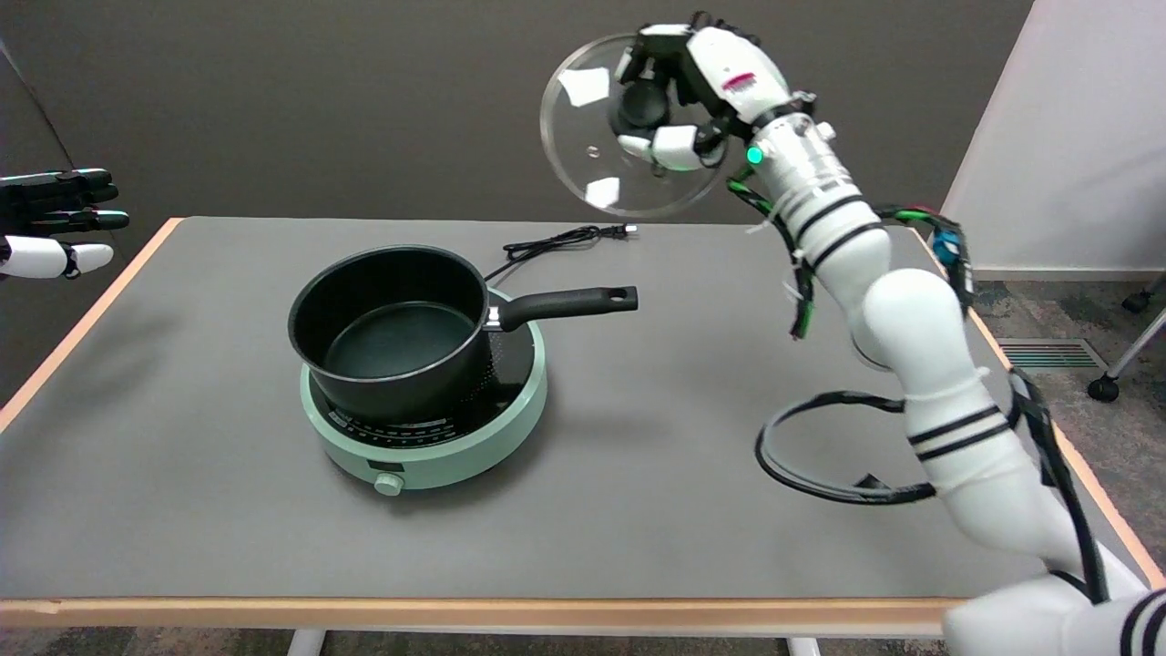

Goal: Place the pot lid onto the soup pot.

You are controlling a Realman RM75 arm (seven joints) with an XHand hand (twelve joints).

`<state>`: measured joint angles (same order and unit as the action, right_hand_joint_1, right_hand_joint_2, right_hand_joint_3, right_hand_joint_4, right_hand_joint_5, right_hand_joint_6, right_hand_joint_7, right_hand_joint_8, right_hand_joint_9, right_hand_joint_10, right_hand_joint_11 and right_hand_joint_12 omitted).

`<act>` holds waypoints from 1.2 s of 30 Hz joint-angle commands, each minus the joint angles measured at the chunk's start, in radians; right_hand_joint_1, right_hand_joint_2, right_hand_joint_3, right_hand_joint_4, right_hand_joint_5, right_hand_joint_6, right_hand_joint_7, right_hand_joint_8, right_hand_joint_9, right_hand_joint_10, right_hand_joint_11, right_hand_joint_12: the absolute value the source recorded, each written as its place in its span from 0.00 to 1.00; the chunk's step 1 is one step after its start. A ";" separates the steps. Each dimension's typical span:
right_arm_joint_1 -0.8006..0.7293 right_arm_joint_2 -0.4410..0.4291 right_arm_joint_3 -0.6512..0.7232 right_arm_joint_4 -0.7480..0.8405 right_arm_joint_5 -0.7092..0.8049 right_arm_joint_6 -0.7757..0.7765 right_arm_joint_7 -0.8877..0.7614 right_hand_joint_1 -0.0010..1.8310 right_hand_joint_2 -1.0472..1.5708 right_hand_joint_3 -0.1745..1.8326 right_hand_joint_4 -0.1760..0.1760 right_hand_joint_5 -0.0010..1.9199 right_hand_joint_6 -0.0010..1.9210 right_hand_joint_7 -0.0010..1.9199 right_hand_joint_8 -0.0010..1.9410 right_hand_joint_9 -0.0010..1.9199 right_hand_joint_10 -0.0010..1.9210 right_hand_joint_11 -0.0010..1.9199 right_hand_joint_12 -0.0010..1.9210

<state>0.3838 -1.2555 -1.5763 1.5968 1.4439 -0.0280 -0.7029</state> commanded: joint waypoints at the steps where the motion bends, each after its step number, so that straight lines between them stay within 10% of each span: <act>1: 0.255 -0.087 -0.174 -0.153 0.100 -0.045 0.045 0.74 0.72 0.44 0.71 0.37 0.54 0.44 0.74 0.39 1.00 0.32 1.00; 14: 0.369 -0.139 -0.272 -0.267 0.222 -0.080 0.050 0.74 0.72 0.44 0.72 0.37 0.55 0.44 0.74 0.39 1.00 0.33 1.00; 16: 0.370 -0.143 -0.285 -0.281 0.259 -0.072 0.050 0.66 0.85 0.14 0.04 0.36 0.65 0.44 0.78 0.39 0.99 0.34 0.99; 36: 0.351 -0.152 -0.389 -0.322 0.446 -0.020 0.147 0.67 0.84 0.16 0.01 0.37 0.63 0.44 0.77 0.39 0.98 0.35 1.00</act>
<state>0.7202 -1.3923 -1.8750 1.3266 1.7744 -0.0739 -0.6477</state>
